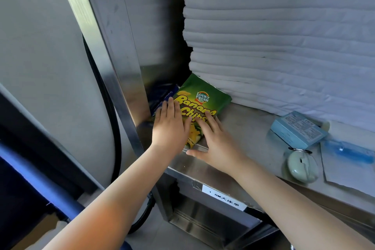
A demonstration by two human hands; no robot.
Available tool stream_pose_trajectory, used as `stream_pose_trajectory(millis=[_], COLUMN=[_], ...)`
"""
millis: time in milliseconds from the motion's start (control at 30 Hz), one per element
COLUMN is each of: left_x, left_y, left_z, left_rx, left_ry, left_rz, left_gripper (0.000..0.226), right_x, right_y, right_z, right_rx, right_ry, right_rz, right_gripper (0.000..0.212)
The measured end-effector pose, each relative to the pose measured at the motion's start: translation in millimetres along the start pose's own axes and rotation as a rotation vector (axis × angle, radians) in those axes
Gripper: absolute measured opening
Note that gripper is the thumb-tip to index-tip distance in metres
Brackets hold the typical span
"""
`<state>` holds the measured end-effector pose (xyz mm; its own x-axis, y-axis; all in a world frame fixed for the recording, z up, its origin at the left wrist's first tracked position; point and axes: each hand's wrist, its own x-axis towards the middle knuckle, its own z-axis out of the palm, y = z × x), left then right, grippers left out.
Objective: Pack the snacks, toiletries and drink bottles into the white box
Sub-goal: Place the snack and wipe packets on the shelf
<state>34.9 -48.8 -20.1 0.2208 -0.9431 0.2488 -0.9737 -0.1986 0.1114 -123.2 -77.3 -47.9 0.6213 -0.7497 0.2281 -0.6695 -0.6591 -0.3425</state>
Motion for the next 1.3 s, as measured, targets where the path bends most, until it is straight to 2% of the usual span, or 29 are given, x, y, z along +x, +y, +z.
stream_pose_trajectory(millis=[267,367,467,633,700,833,1033,1167,1300], left_x=[-9,-4,-1,5,10,14,23,22,25], left_y=[-5,-5,-6,-6,-4,-2,1,3,7], left_z=[5,6,5,1,-2,-5,-14,-17,-23], left_rx=[0.004,0.012,0.002,-0.023,0.015,0.161,0.230,0.282,0.315], left_ry=[-0.020,-0.045,-0.074,-0.138,-0.184,-0.257,-0.363,-0.412,-0.458], left_rz=[-0.009,-0.039,-0.048,-0.063,-0.078,-0.109,-0.151,-0.164,-0.183], left_gripper=[0.076,0.075,0.075,0.072,0.077,0.102,0.104,0.103,0.104], right_x=[22,33,37,36,47,76,94,110,110], right_y=[0,0,7,20,25,32,35,48,53], right_z=[-10,-20,-28,-37,-37,-29,-26,-39,-29], right_rx=[0.050,0.043,-0.038,-0.185,-0.163,-0.233,-0.220,-0.267,-0.282], right_ry=[-0.008,-0.061,-0.118,-0.041,-0.085,-0.121,-0.197,-0.119,-0.149], right_rz=[-0.064,-0.102,-0.127,-0.162,-0.155,-0.183,-0.238,-0.195,-0.183], right_gripper=[0.081,0.080,0.085,0.087,0.074,0.052,0.050,0.054,0.051])
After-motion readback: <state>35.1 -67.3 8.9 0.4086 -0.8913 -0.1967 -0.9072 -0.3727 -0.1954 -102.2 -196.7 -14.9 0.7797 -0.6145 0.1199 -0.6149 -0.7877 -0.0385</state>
